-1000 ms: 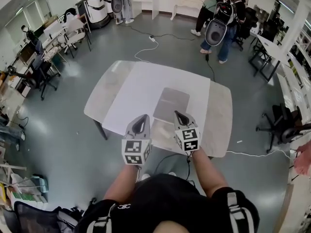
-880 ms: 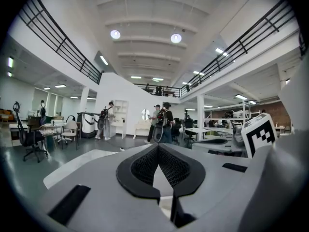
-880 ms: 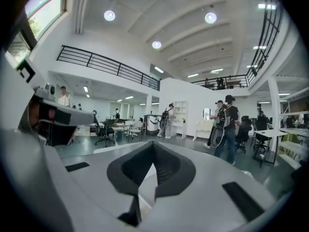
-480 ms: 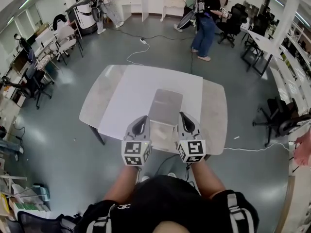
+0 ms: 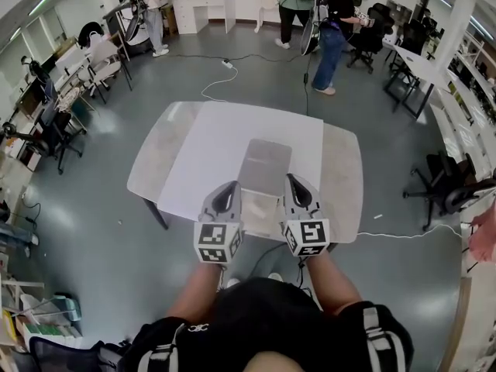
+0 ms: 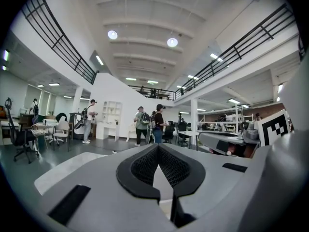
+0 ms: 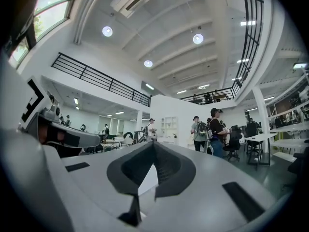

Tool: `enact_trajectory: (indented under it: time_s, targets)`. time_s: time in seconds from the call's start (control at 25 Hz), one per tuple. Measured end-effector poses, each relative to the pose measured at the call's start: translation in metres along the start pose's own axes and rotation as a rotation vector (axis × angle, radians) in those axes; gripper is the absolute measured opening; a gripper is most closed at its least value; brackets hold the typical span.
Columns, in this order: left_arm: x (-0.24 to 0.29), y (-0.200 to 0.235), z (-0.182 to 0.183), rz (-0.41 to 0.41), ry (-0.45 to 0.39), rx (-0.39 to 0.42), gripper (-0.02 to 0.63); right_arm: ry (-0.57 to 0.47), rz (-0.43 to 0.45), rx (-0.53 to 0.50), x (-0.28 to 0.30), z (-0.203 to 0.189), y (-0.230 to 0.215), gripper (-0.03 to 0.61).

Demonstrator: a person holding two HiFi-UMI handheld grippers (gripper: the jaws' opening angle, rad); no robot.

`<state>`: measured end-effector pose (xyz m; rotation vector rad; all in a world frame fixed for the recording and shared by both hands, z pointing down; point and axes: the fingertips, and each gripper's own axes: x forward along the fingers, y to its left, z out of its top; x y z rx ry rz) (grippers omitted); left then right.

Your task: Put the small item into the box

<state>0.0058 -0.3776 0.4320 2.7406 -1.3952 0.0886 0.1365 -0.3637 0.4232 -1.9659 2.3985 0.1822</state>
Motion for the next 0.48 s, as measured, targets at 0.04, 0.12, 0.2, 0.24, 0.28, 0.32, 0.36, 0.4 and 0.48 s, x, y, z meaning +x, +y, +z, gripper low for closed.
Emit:
enact_trajectory:
  time_s: [0.04, 0.12, 0.2, 0.24, 0.28, 0.32, 0.36, 0.4, 0.48]
  targets:
    - [-0.0010, 0.0004, -0.0005, 0.000, 0.000, 0.000, 0.012, -0.004, 0.001, 0.000, -0.0001, 0.0014, 0.0007, 0.012]
    - [-0.0034, 0.0009, -0.0020, 0.000, 0.000, 0.000, 0.012, -0.010, -0.001, 0.001, -0.0009, 0.0027, 0.0022, 0.013]
    - [-0.0056, 0.0008, -0.0026, 0.000, -0.001, 0.000, 0.012, -0.011, -0.004, 0.000, -0.0021, 0.0028, 0.0030, 0.012]
    - [-0.0065, 0.0010, -0.0023, 0.001, -0.002, 0.000, 0.012, -0.013, -0.004, -0.001, -0.0025, 0.0032, 0.0035, 0.012]
    - [-0.0071, 0.0017, -0.0014, 0.002, -0.004, 0.000, 0.012, -0.015, -0.003, -0.003, -0.0025, 0.0040, 0.0043, 0.012]
    - [-0.0072, 0.0028, -0.0002, 0.003, -0.007, 0.001, 0.012, -0.019, -0.001, -0.004, -0.0020, 0.0049, 0.0052, 0.012]
    - [-0.0071, 0.0040, 0.0013, 0.003, -0.009, 0.002, 0.012, -0.024, 0.002, -0.005, -0.0011, 0.0060, 0.0062, 0.012]
    - [-0.0068, 0.0051, 0.0028, 0.004, -0.012, 0.004, 0.012, -0.028, 0.005, -0.006, 0.0000, 0.0073, 0.0071, 0.012]
    - [-0.0060, 0.0074, 0.0059, 0.004, -0.017, 0.009, 0.012, -0.036, 0.009, -0.008, 0.0027, 0.0098, 0.0086, 0.012]
